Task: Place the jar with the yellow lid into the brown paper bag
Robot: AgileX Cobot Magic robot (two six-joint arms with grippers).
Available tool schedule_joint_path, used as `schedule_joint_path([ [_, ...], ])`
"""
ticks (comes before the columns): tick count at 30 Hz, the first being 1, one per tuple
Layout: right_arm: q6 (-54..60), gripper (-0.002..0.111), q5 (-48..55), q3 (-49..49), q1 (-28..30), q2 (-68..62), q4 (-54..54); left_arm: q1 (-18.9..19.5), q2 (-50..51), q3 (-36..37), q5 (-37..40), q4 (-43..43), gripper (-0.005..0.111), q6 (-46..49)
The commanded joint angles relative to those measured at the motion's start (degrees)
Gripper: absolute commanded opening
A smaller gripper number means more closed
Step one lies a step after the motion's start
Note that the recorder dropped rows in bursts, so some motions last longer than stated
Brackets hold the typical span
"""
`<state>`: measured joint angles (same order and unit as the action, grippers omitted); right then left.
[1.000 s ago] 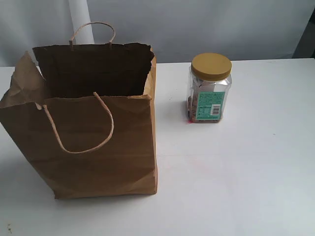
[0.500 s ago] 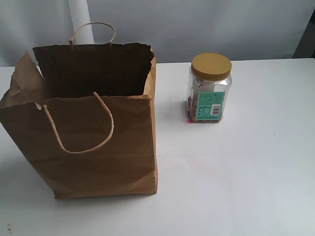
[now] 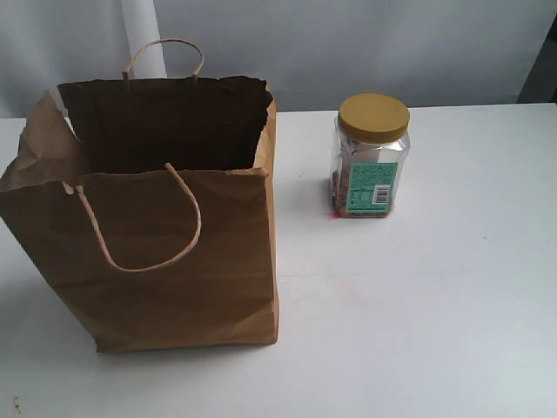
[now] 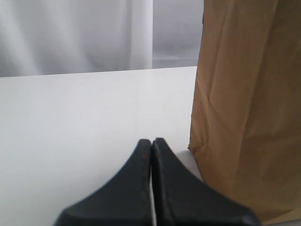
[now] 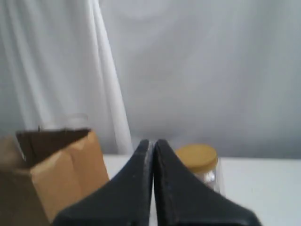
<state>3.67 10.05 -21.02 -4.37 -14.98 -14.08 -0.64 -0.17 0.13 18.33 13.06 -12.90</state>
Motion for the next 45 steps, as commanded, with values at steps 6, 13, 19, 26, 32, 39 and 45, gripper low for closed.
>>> schedule_joint_path([
  [6, 0.2, 0.000, 20.1, -11.9, 0.4, -24.3, 3.2, -0.3, 0.2, -0.1, -0.5, -0.2, 0.001, -0.2],
  [13, -0.1, 0.000, 27.4, -25.9, 0.4, -40.5, 3.6, -0.3, 0.2, -0.1, -0.5, -0.2, 0.001, -0.2],
  [19, -1.8, 0.000, 40.8, -49.2, 0.4, -57.0, 6.4, -0.3, 0.2, -0.1, -0.5, -0.2, 0.001, -0.2],
  [26, -4.6, 0.000, 51.1, -72.8, 0.4, -74.6, 8.7, -0.3, 0.2, -0.1, -0.5, -0.2, 0.001, -0.2],
  [32, -4.6, 0.000, 50.5, -79.5, 0.4, -84.3, 10.5, -0.3, 0.2, -0.1, -0.5, -0.2, 0.001, -0.2],
  [39, -4.6, 0.000, 44.7, -79.5, 0.4, -90.6, 14.5, -0.3, 0.2, -0.1, -0.5, -0.2, 0.001, -0.2],
  [45, -4.9, 0.000, 43.7, -79.5, 0.4, -92.6, 14.5, -0.3, 0.2, -0.1, -0.5, -0.2, 0.001, -0.2],
])
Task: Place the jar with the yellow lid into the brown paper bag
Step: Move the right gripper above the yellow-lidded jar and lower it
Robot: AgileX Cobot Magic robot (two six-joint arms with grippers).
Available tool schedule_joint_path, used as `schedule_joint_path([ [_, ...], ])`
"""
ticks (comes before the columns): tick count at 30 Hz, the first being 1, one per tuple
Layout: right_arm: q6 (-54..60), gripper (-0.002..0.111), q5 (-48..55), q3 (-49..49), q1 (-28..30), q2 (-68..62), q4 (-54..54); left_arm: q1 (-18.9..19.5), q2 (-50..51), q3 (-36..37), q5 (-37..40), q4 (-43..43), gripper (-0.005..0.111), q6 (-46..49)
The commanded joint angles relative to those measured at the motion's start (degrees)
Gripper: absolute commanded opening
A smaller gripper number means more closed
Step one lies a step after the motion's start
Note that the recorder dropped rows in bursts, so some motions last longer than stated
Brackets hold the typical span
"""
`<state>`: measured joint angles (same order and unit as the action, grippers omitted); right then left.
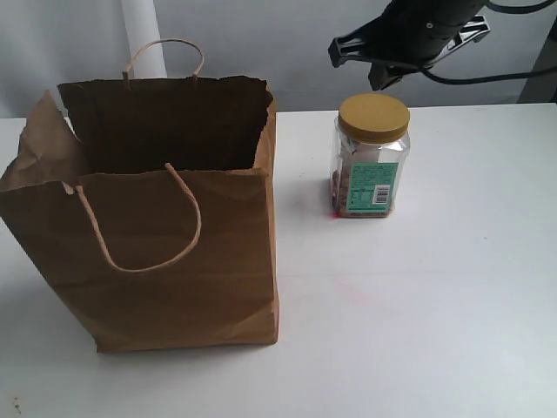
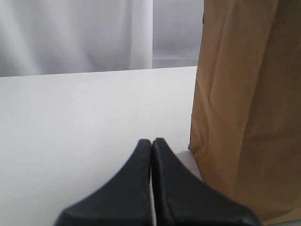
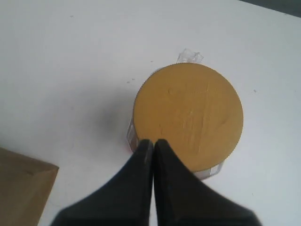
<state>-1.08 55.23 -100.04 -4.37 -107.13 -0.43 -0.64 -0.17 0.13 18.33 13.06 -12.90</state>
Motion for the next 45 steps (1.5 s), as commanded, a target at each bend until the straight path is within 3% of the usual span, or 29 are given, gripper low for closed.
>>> schedule_joint_path([
  [1, -0.1, 0.000, -1.8, -0.5, 0.4, -0.4, 1.1, -0.3, 0.2, -0.1, -0.5, -0.2, 0.001, -0.2],
  [4, -0.3, 0.008, -2.6, -0.5, 0.4, -0.4, 2.6, -0.3, 0.2, -0.1, -0.5, -0.2, 0.001, -0.2],
  [6, -0.3, 0.022, -2.6, -0.5, 0.4, -0.4, 3.2, -0.3, 0.2, -0.1, -0.5, -0.2, 0.001, -0.2],
  [9, -0.3, 0.054, -3.3, -0.5, 0.4, -0.4, 3.4, -0.3, 0.2, -0.1, -0.5, -0.2, 0.001, -0.2],
  [11, -0.3, 0.084, -3.7, -0.5, 0.4, -0.4, 3.4, -0.3, 0.2, -0.1, -0.5, -0.2, 0.001, -0.2],
  [13, -0.3, 0.106, -3.7, -0.5, 0.4, -0.4, 3.4, -0.3, 0.2, -0.1, -0.5, -0.2, 0.001, -0.2],
  [45, -17.2, 0.105, -11.7, -0.4, 0.4, -10.5, 10.3, -0.3, 0.2, -0.1, -0.5, -0.2, 0.001, -0.2],
])
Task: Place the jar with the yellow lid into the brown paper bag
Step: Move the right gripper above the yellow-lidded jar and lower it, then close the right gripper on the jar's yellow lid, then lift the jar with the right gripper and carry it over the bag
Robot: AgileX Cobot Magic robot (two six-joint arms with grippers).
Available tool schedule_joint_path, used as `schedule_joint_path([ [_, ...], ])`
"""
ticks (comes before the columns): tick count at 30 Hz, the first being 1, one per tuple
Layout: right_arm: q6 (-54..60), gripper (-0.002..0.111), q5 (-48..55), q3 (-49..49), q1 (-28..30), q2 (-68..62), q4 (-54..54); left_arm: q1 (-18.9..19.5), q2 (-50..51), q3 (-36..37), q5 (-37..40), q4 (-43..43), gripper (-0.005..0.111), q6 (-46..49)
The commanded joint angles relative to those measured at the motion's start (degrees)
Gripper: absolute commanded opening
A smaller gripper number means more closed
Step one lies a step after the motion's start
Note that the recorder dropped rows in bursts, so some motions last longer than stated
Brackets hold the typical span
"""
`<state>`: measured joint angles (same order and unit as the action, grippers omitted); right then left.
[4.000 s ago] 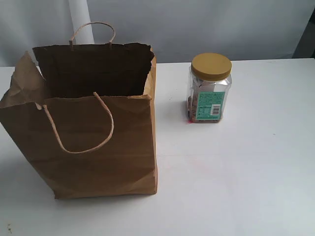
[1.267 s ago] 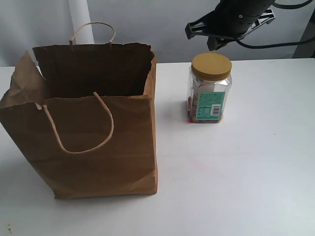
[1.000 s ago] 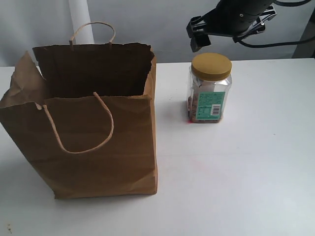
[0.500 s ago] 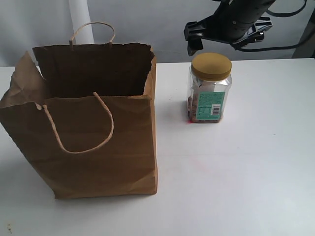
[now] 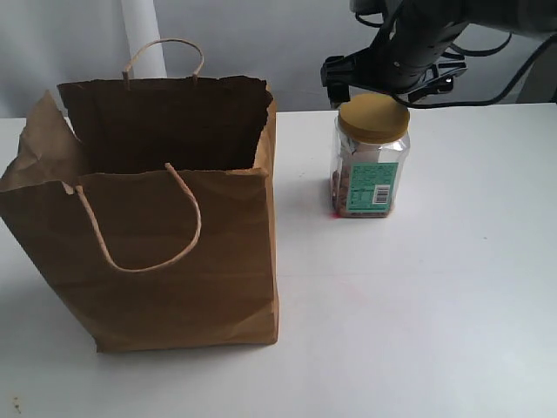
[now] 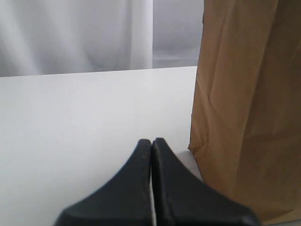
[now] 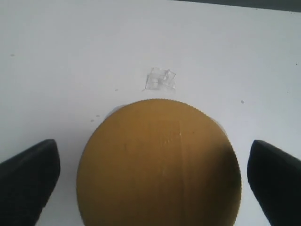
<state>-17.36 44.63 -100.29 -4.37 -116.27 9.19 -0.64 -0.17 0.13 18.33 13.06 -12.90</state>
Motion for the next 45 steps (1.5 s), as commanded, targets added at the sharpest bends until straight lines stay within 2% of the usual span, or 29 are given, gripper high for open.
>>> schedule_joint_path([
  [1, -0.9, 0.105, -1.1, -0.1, 0.4, -1.8, 0.7, -0.3, 0.2, -0.1, -0.5, -0.2, 0.001, -0.2],
  [17, -1.3, 0.105, 0.3, -0.1, 0.4, -3.2, 0.7, -0.3, 0.2, -0.1, -0.5, -0.2, 0.001, -0.2],
  [19, -1.3, 0.101, 0.7, -0.1, 0.4, -3.2, 0.7, -0.3, 0.2, -0.1, -0.5, -0.2, 0.001, -0.2],
  [20, -1.3, 0.095, 1.0, -0.1, 0.4, -3.2, 0.7, -0.3, 0.2, -0.1, -0.5, -0.2, 0.001, -0.2],
  [22, -1.3, 0.076, 1.4, -0.1, 0.4, -3.2, 0.7, -0.3, 0.2, -0.1, -0.5, -0.2, 0.001, -0.2],
  [27, -1.3, 0.016, 1.4, -0.1, 0.4, -2.2, 0.7, -0.3, 0.2, -0.1, -0.5, -0.2, 0.001, -0.2],
  [28, -0.4, 0.000, 1.4, -0.1, 0.4, -1.1, 0.7, -0.3, 0.2, -0.1, -0.5, -0.2, 0.001, -0.2],
  [33, 1.1, 0.000, 1.3, -0.2, 0.4, 3.1, 1.4, -0.3, 0.2, -0.1, -0.5, -0.2, 0.001, -0.2],
  [41, 1.1, 0.000, 1.4, -0.2, 0.4, 21.3, 0.7, -0.3, 0.2, -0.1, -0.5, -0.2, 0.001, -0.2],
  [45, 2.1, 0.000, 0.8, -0.2, -2.5, 28.6, 1.1, -0.3, 0.2, -0.1, -0.5, -0.2, 0.001, -0.2],
])
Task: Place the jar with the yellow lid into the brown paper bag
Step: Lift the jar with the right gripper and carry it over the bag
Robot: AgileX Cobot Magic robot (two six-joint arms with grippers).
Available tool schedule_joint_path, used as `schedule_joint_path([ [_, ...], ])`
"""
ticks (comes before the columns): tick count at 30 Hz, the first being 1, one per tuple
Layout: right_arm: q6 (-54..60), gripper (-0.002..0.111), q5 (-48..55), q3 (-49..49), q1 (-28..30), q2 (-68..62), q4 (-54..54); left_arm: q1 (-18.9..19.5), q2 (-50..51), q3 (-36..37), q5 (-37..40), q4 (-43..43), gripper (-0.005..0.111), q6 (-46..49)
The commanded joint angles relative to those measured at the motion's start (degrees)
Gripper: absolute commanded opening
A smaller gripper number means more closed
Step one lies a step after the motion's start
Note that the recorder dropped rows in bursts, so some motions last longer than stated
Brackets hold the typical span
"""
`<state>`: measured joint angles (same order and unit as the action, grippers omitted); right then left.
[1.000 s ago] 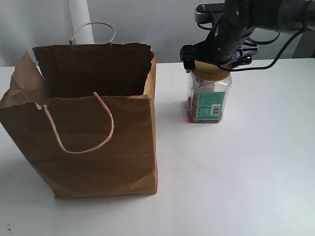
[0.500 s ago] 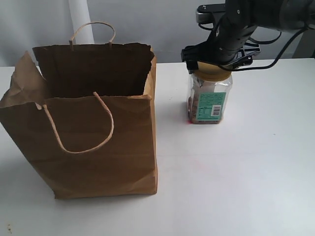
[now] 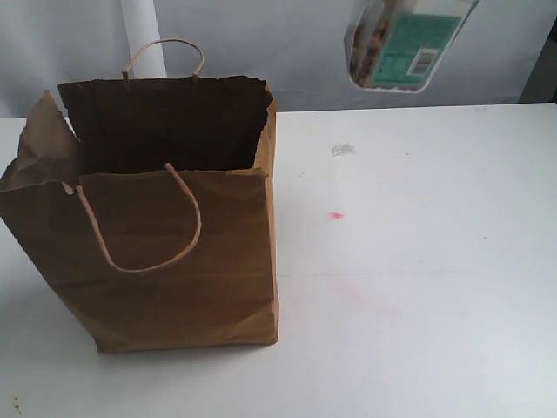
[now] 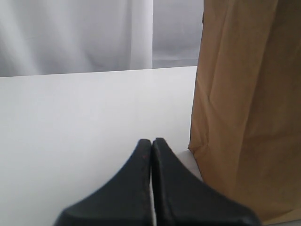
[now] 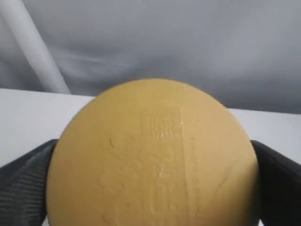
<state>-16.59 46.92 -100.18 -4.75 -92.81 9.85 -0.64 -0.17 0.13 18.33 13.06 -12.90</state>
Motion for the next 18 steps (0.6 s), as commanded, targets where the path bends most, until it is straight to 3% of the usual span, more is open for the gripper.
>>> schedule_joint_path([
  [1, 1.6, 0.000, -2.2, -0.3, -3.3, 6.7, 0.4, -0.3, 0.2, -0.1, -0.5, -0.2, 0.001, -0.2],
  [9, 1.6, 0.000, -9.2, -0.3, -16.5, 10.4, 0.4, -0.3, 0.2, -0.1, -0.5, -0.2, 0.001, -0.2],
  [18, 1.4, 0.000, -14.4, -0.3, -25.6, 6.9, 0.4, -0.3, 0.2, -0.1, -0.5, -0.2, 0.001, -0.2],
])
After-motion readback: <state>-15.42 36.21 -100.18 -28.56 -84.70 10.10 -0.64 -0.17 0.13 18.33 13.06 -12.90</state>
